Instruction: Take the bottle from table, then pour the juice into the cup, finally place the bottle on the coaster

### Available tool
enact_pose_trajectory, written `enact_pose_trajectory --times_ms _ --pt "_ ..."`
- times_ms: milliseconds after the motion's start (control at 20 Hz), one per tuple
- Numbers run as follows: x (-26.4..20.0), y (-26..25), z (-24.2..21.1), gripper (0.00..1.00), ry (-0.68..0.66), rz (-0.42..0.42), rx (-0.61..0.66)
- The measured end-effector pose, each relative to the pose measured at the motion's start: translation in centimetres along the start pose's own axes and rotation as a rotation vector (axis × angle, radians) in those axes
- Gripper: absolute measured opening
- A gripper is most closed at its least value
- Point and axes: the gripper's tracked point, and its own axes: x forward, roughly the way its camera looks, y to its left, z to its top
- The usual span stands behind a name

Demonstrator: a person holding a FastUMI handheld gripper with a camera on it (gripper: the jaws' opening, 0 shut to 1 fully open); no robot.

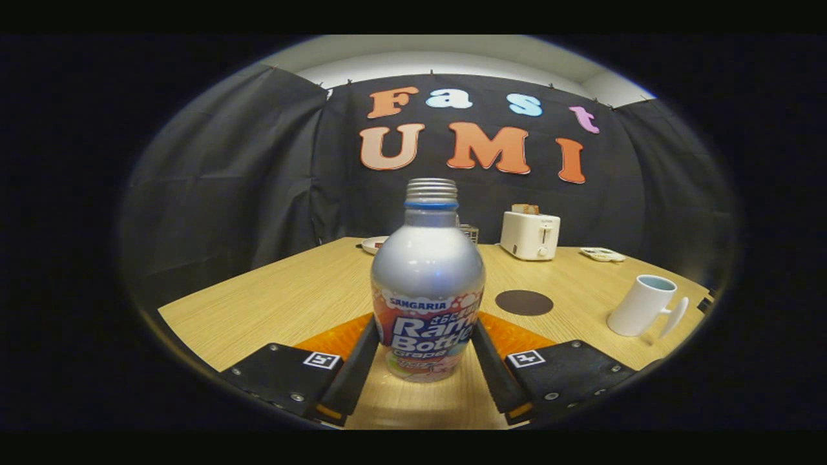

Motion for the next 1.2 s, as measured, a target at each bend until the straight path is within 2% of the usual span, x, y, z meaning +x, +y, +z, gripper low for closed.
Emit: enact_pose_trajectory --times_ms 200,600,1200 --pt "-0.8 -0.2 1.4 0.78 -0.033 0.012 0.021" --pt "-1.3 -1.9 3.5 0.78 -0.068 0.017 0.152" --pt "0.5 -5.6 3.8 0.78 -0.033 0.019 0.482"
